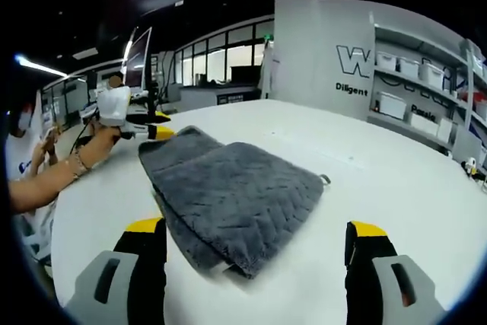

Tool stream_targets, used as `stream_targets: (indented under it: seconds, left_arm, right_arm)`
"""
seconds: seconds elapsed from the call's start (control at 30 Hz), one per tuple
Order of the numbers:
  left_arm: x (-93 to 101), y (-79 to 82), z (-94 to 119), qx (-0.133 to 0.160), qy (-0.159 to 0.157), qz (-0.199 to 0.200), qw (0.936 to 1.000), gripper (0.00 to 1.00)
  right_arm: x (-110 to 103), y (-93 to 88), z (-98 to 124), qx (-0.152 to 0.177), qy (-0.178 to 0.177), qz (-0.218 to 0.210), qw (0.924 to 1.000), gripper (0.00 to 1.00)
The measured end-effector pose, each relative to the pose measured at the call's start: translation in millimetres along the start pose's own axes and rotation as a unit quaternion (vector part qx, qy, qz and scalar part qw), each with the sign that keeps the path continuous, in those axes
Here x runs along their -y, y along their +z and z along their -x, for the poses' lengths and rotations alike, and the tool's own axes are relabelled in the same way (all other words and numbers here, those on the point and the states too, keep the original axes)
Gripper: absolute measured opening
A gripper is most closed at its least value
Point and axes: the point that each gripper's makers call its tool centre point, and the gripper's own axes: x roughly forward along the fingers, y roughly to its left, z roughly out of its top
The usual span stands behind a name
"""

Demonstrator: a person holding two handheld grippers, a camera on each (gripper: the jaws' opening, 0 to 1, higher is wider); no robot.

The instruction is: Open the folded towel by lifting each exposed corner and separating the folded layers until the towel lies flat within the target outline without major curled edges

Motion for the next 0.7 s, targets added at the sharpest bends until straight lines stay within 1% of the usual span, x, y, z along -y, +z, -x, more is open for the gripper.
stream_targets:
  seconds: [0.03,0.1,0.17,0.2,0.23,0.27,0.33,0.37,0.4,0.43,0.47,0.5,0.53,0.57,0.6,0.63,0.67,0.7]
  left_arm:
    - [4.1,0.5,2.5,0.0,-0.009,0.002,1.0,0.35]
    - [15.4,6.1,6.7,0.01,-0.038,0.014,0.9991,0.41]
    - [25.1,13.6,11.0,0.02,-0.065,0.032,0.9972,0.54]
    - [30.7,15.3,14.2,0.019,-0.081,0.042,0.9957,0.6]
    - [32.5,17.9,17.5,0.021,-0.086,0.045,0.9951,0.66]
    - [32.9,18.8,18.5,0.022,-0.086,0.043,0.9951,0.69]
    - [38.5,19.4,20.8,0.018,-0.098,0.032,0.9945,0.74]
    - [42.9,19.7,21.9,0.018,-0.111,0.033,0.9931,0.77]
    - [48.6,20.3,22.9,0.018,-0.127,0.04,0.9909,0.81]
    - [56.4,24.2,25.4,0.029,-0.154,0.058,0.986,0.89]
    - [60.9,34.8,26.2,0.059,-0.171,0.062,0.9815,0.95]
    - [64.2,41.3,27.7,0.077,-0.181,0.067,0.9782,0.99]
    - [64.9,46.5,30.5,0.092,-0.181,0.065,0.977,0.99]
    - [65.7,47.1,32.1,0.091,-0.182,0.06,0.9773,0.99]
    - [69.2,49.3,33.7,0.095,-0.191,0.06,0.9751,0.99]
    - [73.9,54.1,36.1,0.106,-0.209,0.07,0.9696,0.99]
    - [76.5,57.6,37.5,0.114,-0.221,0.085,0.9649,0.99]
    - [77.7,58.0,38.5,0.114,-0.231,0.094,0.9616,0.99]
  right_arm:
    - [-1.2,0.2,-0.3,0.0,0.001,0.002,1.0,0.99]
    - [-3.2,-0.3,-1.1,-0.003,0.003,0.003,1.0,0.99]
    - [-4.3,-1.5,-2.0,-0.006,0.004,0.008,0.9999,0.99]
    - [-4.7,-2.7,-2.3,-0.01,0.006,0.011,0.9999,0.99]
    - [-5.1,-3.4,-2.2,-0.012,0.008,0.015,0.9998,0.99]
    - [-5.3,-3.4,-2.2,-0.013,0.009,0.016,0.9998,0.99]
    - [-5.1,-2.4,-2.5,-0.011,0.008,0.016,0.9998,0.99]
    - [-5.1,-2.3,-2.9,-0.012,0.009,0.017,0.9997,0.99]
    - [-5.4,-2.4,-3.1,-0.013,0.009,0.018,0.9997,0.99]
    - [-6.0,-3.0,-3.7,-0.015,0.01,0.021,0.9996,0.99]
    - [-6.4,-3.6,-3.9,-0.017,0.011,0.022,0.9995,0.99]
    - [-6.6,-3.8,-4.1,-0.018,0.012,0.023,0.9995,0.99]
    - [-6.9,-3.7,-4.3,-0.019,0.012,0.023,0.9995,0.99]
    - [-8.2,-3.7,-4.2,-0.017,0.013,0.023,0.9995,0.99]
    - [-9.3,-3.5,-4.3,-0.017,0.014,0.024,0.9995,0.99]
    - [-9.2,-2.9,-4.8,-0.017,0.015,0.024,0.9995,0.99]
    - [-9.6,-2.5,-5.1,-0.017,0.015,0.026,0.9994,0.99]
    - [-10.7,-2.5,-4.9,-0.018,0.016,0.03,0.9993,0.99]
